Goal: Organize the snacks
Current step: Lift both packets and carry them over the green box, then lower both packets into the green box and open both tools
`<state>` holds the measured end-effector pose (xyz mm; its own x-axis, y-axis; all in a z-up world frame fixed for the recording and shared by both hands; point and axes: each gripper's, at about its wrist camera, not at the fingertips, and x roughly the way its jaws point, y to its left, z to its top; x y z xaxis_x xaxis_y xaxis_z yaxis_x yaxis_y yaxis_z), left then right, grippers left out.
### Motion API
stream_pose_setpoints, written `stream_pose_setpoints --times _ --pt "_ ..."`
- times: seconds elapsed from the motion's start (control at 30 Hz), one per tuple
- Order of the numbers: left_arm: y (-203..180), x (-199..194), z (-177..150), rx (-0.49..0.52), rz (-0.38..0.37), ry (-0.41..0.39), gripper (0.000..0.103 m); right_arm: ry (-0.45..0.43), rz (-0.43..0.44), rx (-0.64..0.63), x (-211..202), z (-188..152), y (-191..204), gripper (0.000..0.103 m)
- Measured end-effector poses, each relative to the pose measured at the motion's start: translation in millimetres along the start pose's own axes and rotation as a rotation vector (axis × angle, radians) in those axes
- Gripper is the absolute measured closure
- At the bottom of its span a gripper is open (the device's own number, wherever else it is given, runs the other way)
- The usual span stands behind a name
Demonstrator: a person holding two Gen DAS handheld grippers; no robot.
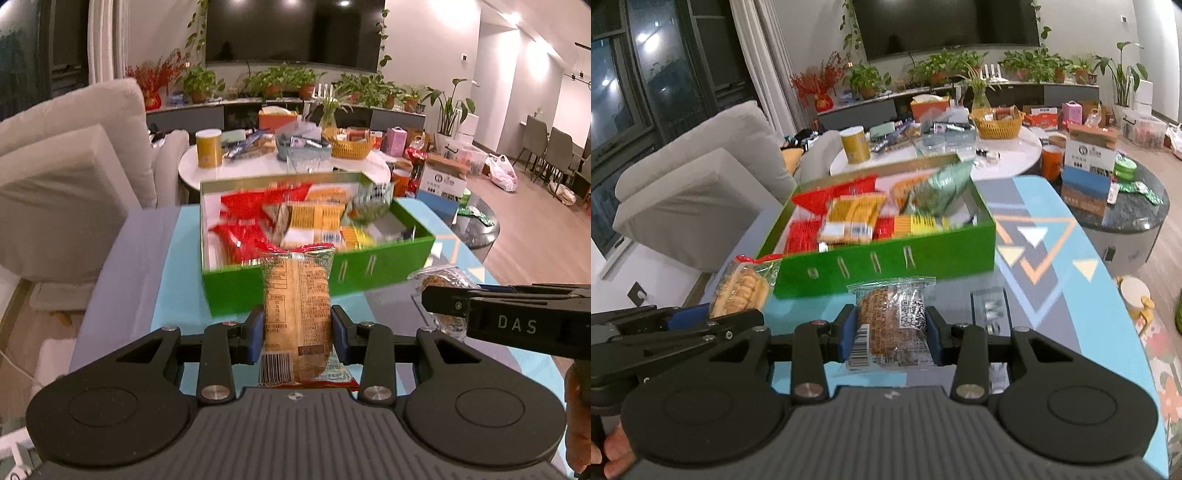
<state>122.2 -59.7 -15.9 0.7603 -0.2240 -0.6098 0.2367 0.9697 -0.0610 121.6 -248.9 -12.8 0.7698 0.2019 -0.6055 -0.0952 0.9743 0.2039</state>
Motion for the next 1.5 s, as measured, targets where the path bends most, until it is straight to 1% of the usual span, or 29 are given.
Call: stream_pose_setpoints --times 0.2,0.4,0.6,0.8,0.93,1.03,1.07,1.1,1.2,1.3,1.4,1.5 --pt "1.6 17.5 23.7 0.009 0.01 -0.015 0.069 -0.034 0.008 0.0 14.3 27.1 -1.6 0.057" --pt "10.8 42.8 46.3 -0.011 0.027 -0.024 0.069 -0.065 0.012 0.005 33.2 52.9 -4.6 0.057" --pt "19.0 72.0 65.5 -0.017 0.047 -0.017 0.069 -0.068 0.023 0.019 59.5 72.9 -8.4 0.057" --pt "24.5 99.5 78.0 -0.006 0.057 -0.004 0.069 -0.062 0.02 0.017 91.3 89.7 -6.4 0.057" --pt "25.7 115.6 82.6 0.003 0.06 0.013 0.069 -0.054 -0.004 0.007 109.6 94.6 -4.8 0.057" --pt "25.1 126.0 84.9 0.009 0.054 0.029 0.066 -0.057 -0.016 0.023 119.4 95.4 -7.3 0.057" --pt "24.7 128.8 85.1 0.006 0.055 0.033 0.06 -0.059 -0.024 0.032 121.4 95.4 -8.6 0.054" --pt "24.9 129.4 84.7 0.002 0.061 0.035 0.054 -0.063 -0.031 0.043 121.3 95.0 -9.9 0.048" --pt "26.5 128.2 82.1 -0.005 0.073 0.019 0.047 -0.09 -0.024 0.07 112.9 91.8 -15.8 0.046" --pt "27.3 124.8 79.0 -0.006 0.091 0.024 0.047 -0.101 -0.027 0.077 106.2 88.7 -17.3 0.044" --pt "28.4 118.7 77.2 -0.013 0.093 0.023 0.047 -0.1 -0.033 0.062 96.1 83.1 -15.5 0.044" --pt "25.4 107.6 75.1 -0.01 0.093 0.014 0.046 -0.102 -0.02 0.055 86.7 81.1 -13.8 0.044"
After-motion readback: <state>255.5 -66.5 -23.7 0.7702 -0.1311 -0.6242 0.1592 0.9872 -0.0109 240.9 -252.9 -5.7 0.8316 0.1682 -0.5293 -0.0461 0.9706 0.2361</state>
